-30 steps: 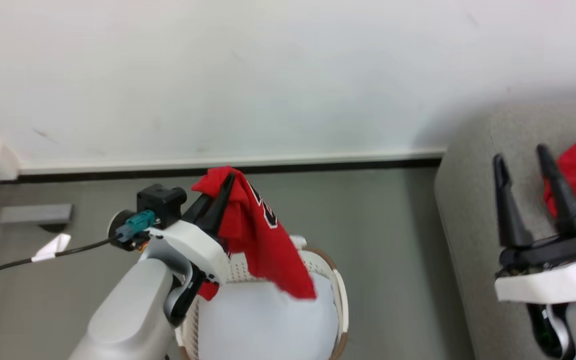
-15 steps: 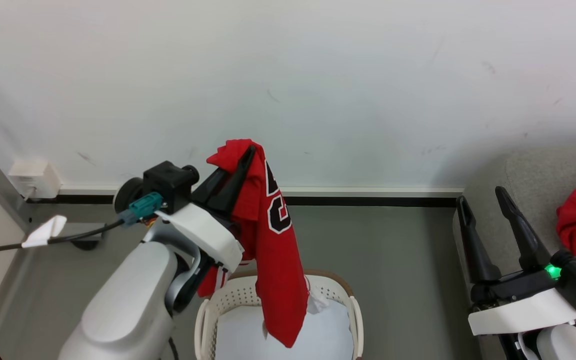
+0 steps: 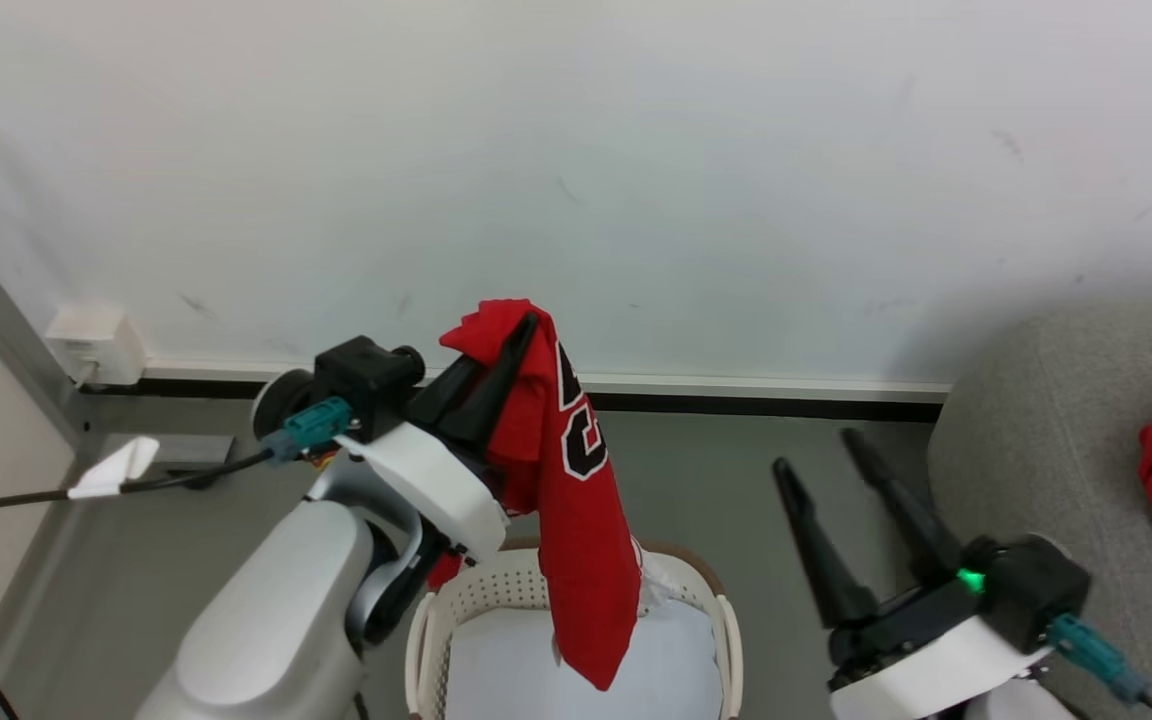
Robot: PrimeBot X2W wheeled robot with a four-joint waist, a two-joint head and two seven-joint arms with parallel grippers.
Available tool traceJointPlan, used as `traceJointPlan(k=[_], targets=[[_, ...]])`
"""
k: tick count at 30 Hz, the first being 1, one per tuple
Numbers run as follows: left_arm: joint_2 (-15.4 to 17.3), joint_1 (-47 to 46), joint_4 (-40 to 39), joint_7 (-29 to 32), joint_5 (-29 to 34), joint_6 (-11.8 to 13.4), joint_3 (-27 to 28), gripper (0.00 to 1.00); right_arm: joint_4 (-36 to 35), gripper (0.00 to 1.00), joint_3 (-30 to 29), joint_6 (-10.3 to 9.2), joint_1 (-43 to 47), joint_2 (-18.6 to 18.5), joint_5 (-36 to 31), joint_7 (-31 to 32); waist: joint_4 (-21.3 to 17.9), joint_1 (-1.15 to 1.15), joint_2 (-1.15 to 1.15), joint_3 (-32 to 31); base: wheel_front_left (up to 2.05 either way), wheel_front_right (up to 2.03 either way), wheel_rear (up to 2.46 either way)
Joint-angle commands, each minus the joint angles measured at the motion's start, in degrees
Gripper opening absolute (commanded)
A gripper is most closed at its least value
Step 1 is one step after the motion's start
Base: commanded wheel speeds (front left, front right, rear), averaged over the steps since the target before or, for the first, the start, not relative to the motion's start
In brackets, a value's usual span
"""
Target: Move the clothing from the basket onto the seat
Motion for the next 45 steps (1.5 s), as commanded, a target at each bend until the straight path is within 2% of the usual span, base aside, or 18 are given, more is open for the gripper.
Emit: traceJointPlan(k=[1,7,12,22,28,40,41,42,43,44,45], targets=[[-0.24,-0.16,-0.07,0.22,-0.22,-0.21,-0.17,0.00,0.64,1.00,1.30,-0.13,-1.04,0.07,0.79,0.05,0.54,0.00,0.00,0.03,0.00,0.00,0.00],[-1.74,-0.97,0.83,0.85,-0.51,-0.70,-2.14,0.00,5.43,1.00,8.81,-0.13,-3.29,1.45,1.29,0.05,2.92,0.00,0.00,-0.39,0.00,0.00,0.00],[-3.24,-1.37,1.66,1.44,-0.51,-1.19,-4.54,0.00,9.60,1.00,11.69,-0.13,-5.77,3.43,1.89,0.05,5.40,0.00,0.00,-0.78,0.00,0.00,0.00],[-5.73,-1.78,1.28,2.13,-0.21,-1.92,-9.05,0.00,21.42,1.00,13.05,-0.13,-10.53,5.46,1.74,0.05,9.77,0.00,0.00,-1.39,0.00,0.00,0.00],[-6.58,-1.84,-0.82,2.89,-0.01,-2.14,-11.55,0.00,27.59,1.00,15.12,-0.13,-13.64,6.05,4.12,0.05,11.95,0.00,0.00,-1.33,0.00,0.00,0.00],[-6.66,-0.64,-4.88,3.80,-0.39,-2.01,-14.11,0.00,39.14,0.98,18.12,-0.13,-17.06,6.44,8.98,0.05,15.15,0.00,0.00,-1.37,0.00,0.00,0.00],[-6.54,-0.61,-5.10,3.83,-0.50,-1.95,-14.13,0.00,39.72,0.86,18.35,-0.13,-17.21,6.46,9.48,0.05,15.27,0.00,0.00,-1.37,0.00,0.00,0.00],[-6.44,-0.59,-5.27,3.89,-0.56,-1.89,-14.13,0.00,40.05,0.43,18.44,-0.13,-17.42,6.47,9.89,0.05,15.37,0.00,0.00,-1.35,0.00,0.00,0.00],[-6.29,-0.56,-5.39,3.97,-0.57,-1.88,-14.10,0.00,40.38,0.32,18.46,-0.13,-17.54,6.47,10.27,0.05,15.45,0.00,0.00,-1.33,0.00,0.00,0.00],[-6.13,-0.53,-5.50,4.04,-0.60,-1.78,-14.09,0.00,40.57,0.00,18.42,-0.13,-17.56,6.47,10.66,0.05,15.50,0.00,0.00,-1.31,0.00,0.00,0.00],[-6.01,-0.51,-5.62,4.12,-0.65,-1.76,-14.09,0.00,40.63,0.00,18.34,-0.13,-17.63,6.48,10.96,0.05,15.52,0.00,0.00,-1.27,0.00,0.00,0.00]])
